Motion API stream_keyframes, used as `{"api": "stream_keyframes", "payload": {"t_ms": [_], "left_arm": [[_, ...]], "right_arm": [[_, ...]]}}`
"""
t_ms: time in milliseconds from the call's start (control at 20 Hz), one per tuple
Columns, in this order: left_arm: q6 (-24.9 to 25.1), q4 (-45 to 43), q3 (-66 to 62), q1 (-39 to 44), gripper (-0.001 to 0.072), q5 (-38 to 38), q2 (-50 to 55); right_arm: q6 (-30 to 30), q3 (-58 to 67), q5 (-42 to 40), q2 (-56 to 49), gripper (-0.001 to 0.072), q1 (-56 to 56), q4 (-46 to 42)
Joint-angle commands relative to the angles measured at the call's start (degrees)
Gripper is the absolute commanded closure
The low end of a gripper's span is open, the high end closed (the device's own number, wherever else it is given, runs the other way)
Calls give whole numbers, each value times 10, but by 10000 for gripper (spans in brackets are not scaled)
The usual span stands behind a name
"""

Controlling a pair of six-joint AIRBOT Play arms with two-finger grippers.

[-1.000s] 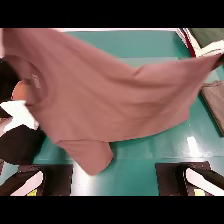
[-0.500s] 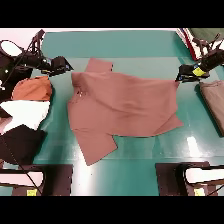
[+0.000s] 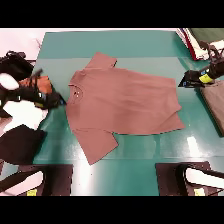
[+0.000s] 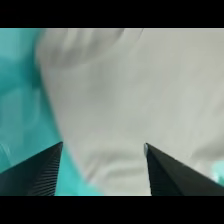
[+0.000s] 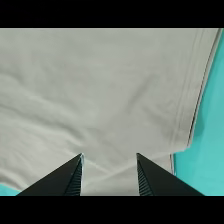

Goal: Fold the shirts.

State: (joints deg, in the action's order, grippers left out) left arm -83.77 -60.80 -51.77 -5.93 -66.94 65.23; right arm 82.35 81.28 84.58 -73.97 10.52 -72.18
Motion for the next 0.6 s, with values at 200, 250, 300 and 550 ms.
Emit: {"api": "stream_keyframes", "payload": {"t_ms": [200,250,300,550], "left_arm": [[15,104,233,69,111,115,-68],[13,106,234,100,112,140,-68],[4,106,234,122,112,161,-68],[-27,89,211,134,682,169,-69]], "right_arm": [[-5,-99,-36,80,327,3,22],[-5,-99,-37,85,327,3,22],[-5,-99,-35,90,327,3,22],[-17,-102,5,102,327,59,14]]}}
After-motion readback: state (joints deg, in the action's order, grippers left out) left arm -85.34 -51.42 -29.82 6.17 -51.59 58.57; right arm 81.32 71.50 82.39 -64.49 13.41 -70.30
